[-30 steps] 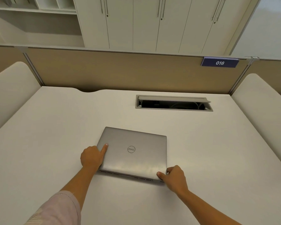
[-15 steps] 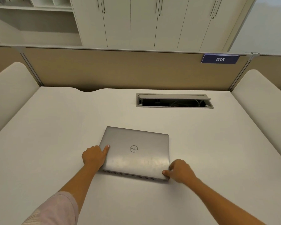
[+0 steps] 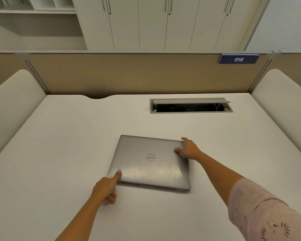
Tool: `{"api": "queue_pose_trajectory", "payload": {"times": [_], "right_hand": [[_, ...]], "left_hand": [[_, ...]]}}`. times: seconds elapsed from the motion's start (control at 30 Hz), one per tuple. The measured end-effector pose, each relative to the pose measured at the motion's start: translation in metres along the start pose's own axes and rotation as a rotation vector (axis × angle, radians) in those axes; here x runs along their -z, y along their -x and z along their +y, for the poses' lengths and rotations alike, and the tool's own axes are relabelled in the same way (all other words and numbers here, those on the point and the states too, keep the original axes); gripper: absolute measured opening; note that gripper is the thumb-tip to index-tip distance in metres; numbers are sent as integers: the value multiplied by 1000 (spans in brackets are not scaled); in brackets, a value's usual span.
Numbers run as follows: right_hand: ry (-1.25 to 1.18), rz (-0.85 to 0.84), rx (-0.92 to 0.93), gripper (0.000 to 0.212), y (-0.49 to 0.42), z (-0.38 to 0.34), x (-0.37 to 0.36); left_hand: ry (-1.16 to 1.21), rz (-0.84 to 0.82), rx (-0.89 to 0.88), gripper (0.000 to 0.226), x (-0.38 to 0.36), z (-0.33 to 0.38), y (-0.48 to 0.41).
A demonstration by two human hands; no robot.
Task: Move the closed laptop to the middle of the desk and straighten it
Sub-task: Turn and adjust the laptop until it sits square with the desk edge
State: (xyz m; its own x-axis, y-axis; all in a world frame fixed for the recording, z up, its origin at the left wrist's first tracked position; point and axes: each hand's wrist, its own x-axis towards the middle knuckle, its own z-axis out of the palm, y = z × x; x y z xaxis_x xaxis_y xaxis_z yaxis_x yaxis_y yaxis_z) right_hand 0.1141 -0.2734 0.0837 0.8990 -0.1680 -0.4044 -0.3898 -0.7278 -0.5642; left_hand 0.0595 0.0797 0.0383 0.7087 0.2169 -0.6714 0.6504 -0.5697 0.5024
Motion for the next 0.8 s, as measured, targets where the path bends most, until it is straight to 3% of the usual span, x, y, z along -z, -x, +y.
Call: {"api": "queue_pose_trajectory", "payload": {"times": [0.1,0.17,0.37,0.8], "right_hand": [[66,-21,4,77,-5,-2,-3],[120,-29,5,74,-7,-2,-3],[179,-37,-62,73,-11,2,-2],[373,-7,-187,83,34,29,-9]], "left_hand": [[383,-93,31,58,-18,-7,8],[438,-50,-3,51,-31,-3,13],[396,147,-35,48,-46,17,22],[58,241,-160,51,-27,83,-13]]}}
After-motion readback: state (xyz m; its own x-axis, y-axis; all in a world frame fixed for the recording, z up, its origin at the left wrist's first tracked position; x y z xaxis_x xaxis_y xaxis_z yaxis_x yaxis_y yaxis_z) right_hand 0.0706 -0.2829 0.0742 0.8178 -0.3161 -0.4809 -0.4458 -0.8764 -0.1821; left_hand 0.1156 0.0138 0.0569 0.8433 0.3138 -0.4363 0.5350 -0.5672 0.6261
